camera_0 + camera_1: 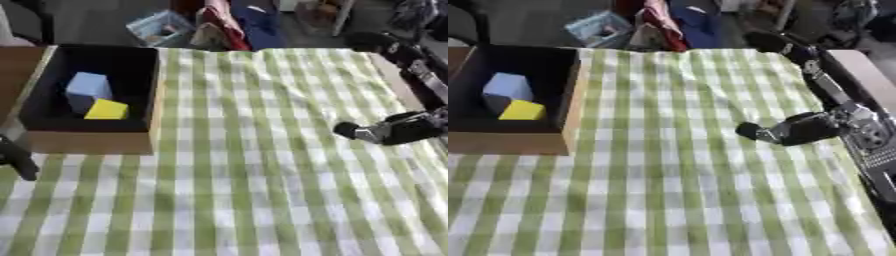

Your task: Pick up objects on the table and place them in the box.

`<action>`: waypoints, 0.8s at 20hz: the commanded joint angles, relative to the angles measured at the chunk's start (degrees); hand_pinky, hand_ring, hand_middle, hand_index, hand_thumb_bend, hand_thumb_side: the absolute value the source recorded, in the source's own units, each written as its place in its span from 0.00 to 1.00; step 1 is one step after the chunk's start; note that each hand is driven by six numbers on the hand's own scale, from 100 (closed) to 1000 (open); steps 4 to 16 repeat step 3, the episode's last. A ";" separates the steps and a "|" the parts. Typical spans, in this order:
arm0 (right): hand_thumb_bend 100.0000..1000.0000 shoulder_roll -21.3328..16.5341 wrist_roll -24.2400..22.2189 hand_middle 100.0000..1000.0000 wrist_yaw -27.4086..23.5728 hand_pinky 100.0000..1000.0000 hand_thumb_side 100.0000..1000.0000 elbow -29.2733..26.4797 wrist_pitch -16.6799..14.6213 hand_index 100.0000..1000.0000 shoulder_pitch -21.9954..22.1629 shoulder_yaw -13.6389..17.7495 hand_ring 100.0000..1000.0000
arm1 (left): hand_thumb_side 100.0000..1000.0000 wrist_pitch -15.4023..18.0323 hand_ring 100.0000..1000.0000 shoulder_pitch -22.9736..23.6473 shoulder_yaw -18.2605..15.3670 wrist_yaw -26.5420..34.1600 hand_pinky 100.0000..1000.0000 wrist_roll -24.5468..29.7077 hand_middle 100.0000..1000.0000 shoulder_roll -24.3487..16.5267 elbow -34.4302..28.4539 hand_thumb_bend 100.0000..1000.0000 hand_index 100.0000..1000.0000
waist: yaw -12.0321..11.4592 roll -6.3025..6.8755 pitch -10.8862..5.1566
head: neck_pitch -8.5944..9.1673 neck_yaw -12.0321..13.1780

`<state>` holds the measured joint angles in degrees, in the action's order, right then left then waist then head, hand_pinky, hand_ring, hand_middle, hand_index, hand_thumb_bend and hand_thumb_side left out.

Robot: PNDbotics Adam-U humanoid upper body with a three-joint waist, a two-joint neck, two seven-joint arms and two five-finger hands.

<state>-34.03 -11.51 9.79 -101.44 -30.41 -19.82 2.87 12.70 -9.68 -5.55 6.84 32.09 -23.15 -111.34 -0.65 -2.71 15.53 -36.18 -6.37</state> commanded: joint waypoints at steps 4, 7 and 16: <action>0.31 0.34 0.10 0.85 -1.69 0.86 0.19 -0.82 1.50 0.97 0.51 1.09 0.86 | 0.68 0.61 0.49 0.06 -0.87 -1.05 0.59 -0.14 0.51 -0.45 -0.63 0.00 0.68 | -0.15 0.18 -0.91 | -0.34 0.70; 0.31 0.34 0.10 0.85 -1.69 0.86 0.19 -0.82 1.50 0.97 0.51 1.09 0.86 | 0.68 0.61 0.49 0.06 -0.87 -1.05 0.59 -0.14 0.51 -0.45 -0.63 0.00 0.68 | -0.15 0.18 -0.91 | -0.34 0.70; 0.31 0.34 0.10 0.85 -1.69 0.86 0.19 -0.82 1.50 0.97 0.51 1.09 0.86 | 0.68 0.61 0.49 0.06 -0.87 -1.05 0.59 -0.14 0.51 -0.45 -0.63 0.00 0.68 | -0.15 0.18 -0.91 | -0.34 0.70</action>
